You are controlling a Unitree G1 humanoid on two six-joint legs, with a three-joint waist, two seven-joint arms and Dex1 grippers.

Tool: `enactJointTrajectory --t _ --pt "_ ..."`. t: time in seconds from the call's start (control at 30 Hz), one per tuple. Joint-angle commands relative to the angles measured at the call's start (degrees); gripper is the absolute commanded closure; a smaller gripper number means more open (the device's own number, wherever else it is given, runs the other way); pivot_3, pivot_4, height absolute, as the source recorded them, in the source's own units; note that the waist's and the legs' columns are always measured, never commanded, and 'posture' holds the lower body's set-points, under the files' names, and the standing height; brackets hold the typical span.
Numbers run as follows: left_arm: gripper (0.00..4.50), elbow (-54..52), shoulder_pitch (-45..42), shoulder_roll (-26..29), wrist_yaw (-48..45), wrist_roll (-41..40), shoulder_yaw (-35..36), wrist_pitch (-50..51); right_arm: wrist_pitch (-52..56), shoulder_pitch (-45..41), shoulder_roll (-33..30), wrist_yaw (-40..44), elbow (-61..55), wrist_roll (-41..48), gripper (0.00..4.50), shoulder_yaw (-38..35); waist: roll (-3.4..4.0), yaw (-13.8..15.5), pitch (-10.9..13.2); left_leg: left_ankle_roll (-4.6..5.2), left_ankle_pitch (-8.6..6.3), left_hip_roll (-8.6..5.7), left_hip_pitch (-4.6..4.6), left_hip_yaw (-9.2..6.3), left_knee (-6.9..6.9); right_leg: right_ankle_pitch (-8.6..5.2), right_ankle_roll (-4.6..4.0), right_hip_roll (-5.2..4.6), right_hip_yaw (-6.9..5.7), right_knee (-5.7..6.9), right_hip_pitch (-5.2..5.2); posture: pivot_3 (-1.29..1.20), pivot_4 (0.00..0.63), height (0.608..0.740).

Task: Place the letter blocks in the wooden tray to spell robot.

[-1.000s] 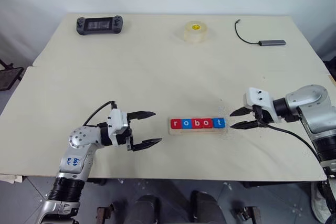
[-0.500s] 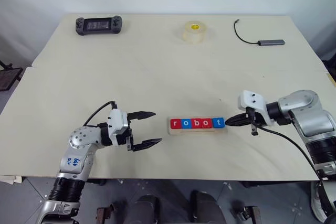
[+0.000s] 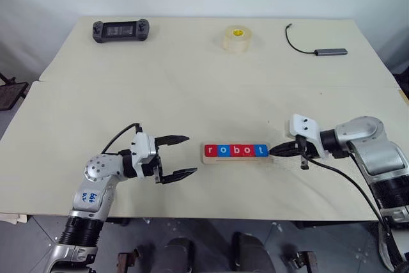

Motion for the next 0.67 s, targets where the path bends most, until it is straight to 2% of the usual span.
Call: enactJointTrajectory --t 0.03,0.17,0.23,0.33,0.37,0.67 --pt "0.0 -0.65 -0.21 1.03 -0.81 -0.94 1.19 -0.55 -1.88 4.91 -2.37 -1.48 -4.14 2.86 3.17 -6.05 0.0 0.18 0.0 0.0 0.0 0.0 0.01 0.0 0.0 0.0 0.0 0.0 0.0 0.01 0.01 0.0 0.15 0.74" --pt "0.0 -0.5 0.18 2.28 -0.4 -1.33 2.66 0.48 -8.64 13.27 -2.26 -3.43 -7.87 6.0 1.82 -13.86 0.0 0.79 0.0 0.0 0.0 0.01 0.01 0.01 -0.01 0.0 0.0 0.01 -0.01 0.0 0.01 0.0 0.15 0.74" --pt "0.0 -0.13 0.59 3.66 -0.71 -1.09 3.34 0.89 -13.45 18.03 0.88 -2.29 -9.5 12.29 1.16 -20.19 0.0 0.93 0.0 0.0 0.0 0.0 0.02 0.05 0.0 0.0 0.0 0.01 0.03 0.01 0.01 0.0 0.15 0.74" --pt "0.0 1.22 0.59 6.28 -0.83 -0.99 5.23 1.94 -9.96 23.14 1.8 -1.82 -12.3 18.91 0.14 -25.54 -0.01 1.0 0.0 0.0 0.0 0.03 0.09 0.03 -0.01 0.0 0.0 0.03 0.02 0.02 0.1 0.0 0.15 0.74" --pt "0.0 1.68 0.48 6.88 -0.92 -1.1 5.63 2.07 -10.14 23.94 2.04 -2.42 -12.72 19.52 0.02 -26.25 0.0 1.01 0.0 0.0 0.0 0.03 0.1 0.04 -0.01 0.0 0.0 0.03 0.02 0.02 0.1 0.0 0.15 0.74" --pt "0.0 5.45 -0.93 8.61 0.73 1.62 6.73 -1.68 -13.16 23.58 4.24 -4.86 -11.4 20.01 0.02 -25.49 0.0 0.98 0.0 0.0 0.0 0.02 0.12 0.05 -0.01 0.0 0.0 0.02 0.07 0.05 0.08 0.0 0.15 0.74"
